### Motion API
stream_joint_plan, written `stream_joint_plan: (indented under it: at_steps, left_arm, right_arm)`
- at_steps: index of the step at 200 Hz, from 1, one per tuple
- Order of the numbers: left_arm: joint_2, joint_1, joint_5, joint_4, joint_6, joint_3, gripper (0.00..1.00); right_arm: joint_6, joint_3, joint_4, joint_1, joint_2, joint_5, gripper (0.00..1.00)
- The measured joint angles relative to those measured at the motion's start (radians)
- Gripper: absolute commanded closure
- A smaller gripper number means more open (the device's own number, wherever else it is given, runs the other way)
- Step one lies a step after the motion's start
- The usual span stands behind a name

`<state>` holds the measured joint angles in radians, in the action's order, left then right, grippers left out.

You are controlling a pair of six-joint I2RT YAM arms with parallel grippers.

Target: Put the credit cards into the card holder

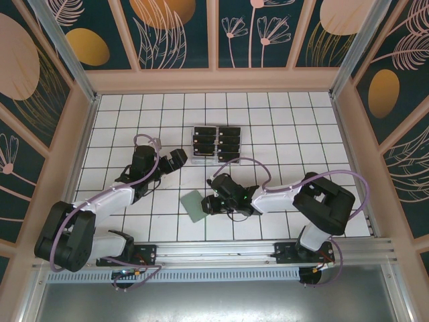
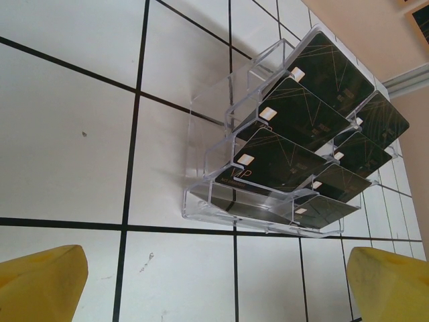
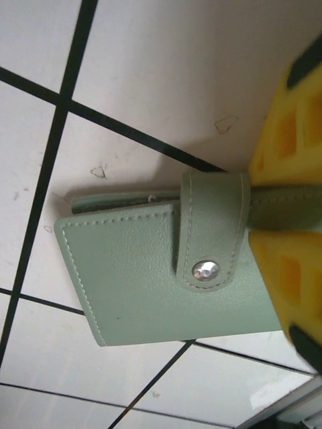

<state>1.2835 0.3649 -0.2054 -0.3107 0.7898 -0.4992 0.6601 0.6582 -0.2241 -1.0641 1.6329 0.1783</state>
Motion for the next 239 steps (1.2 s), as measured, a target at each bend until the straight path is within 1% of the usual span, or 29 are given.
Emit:
stream_joint_plan:
  at_steps: [15,64,112,161,239]
  left_arm:
    - [0.001,0.0,0.0,-0.001,0.0,0.0,0.01]
    - [0.001,0.0,-0.008,-0.001,0.0,0.002,0.01]
    - [0.001,0.0,-0.031,-0.005,0.004,0.003,0.01]
    - [0.001,0.0,-0.078,-0.052,0.037,0.037,0.01]
    - [0.001,0.0,-0.156,-0.169,0.107,0.082,0.01]
  right_arm:
    - [0.008,0.0,-0.016,0.0,0.0,0.008,1.0]
    - [0.009,-0.005,-0.029,0.006,-0.016,0.018,1.0]
    - [0.031,-0.045,-0.023,0.051,-0.179,-0.005,1.0]
    - [0.072,-0.095,-0.029,0.11,-0.334,-0.031,1.0]
    - [0.136,-0.14,-0.08,0.175,-0.41,-0.034,1.0]
